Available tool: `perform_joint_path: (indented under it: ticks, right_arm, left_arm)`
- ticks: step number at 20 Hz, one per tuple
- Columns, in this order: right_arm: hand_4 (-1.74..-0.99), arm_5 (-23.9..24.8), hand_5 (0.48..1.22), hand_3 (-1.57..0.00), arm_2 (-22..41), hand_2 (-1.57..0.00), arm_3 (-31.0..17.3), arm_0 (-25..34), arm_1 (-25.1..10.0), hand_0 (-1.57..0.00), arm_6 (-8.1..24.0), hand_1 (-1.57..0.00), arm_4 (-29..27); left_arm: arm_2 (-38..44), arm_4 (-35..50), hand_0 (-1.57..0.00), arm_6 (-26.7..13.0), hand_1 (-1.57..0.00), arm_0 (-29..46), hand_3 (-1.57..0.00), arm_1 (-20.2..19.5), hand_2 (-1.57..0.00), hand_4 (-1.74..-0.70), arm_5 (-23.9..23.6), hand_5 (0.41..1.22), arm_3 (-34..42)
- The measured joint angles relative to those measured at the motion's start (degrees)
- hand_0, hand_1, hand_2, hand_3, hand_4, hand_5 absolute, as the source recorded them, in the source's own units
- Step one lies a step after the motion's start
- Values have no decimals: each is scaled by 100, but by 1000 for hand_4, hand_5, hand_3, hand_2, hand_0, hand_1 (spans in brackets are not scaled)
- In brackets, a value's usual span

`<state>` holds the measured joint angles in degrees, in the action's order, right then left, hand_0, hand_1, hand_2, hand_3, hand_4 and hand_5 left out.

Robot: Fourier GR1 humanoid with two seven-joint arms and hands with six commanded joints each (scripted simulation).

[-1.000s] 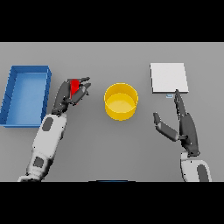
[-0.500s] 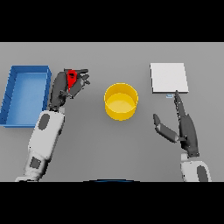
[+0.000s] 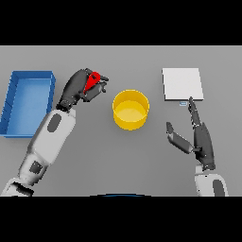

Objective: Pick up the red beaker and tilt it to pour out 1 green nut into yellow bowl. Pick up the yellow bowl and place it on the metallic measuring scale.

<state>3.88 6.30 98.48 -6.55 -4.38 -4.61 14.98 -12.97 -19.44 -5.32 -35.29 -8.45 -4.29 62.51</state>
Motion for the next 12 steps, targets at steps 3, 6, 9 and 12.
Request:
perform_joint_path:
  ticks: [3,6,9,12]
  right_arm:
    - [-1252,-31,685,1,-29,1,-153,97,13,1,118,1,-47]
    - [-1256,-54,690,1,-39,1,-80,136,1,1,93,1,-88]
    - [-1270,-98,700,1,-11,1,-50,66,-14,1,74,1,-82]
    - [-1282,-88,705,1,33,1,-23,2,29,1,40,1,-56]
  left_arm:
    - [-418,-536,-1568,-464,-1568,-342,-1567,-215,-1568,-1738,27,1131,-90]
    - [-1042,-1252,-1570,-722,-1570,-655,-1569,-401,-1570,-1739,93,1127,-272]
    - [-1605,-1851,-1570,-885,-1570,-1007,-1570,-578,-1570,-1740,313,1173,-434]
    - [-1996,-2243,-1571,-777,-1571,-1303,-1571,-735,-1571,-1691,480,1196,-588]
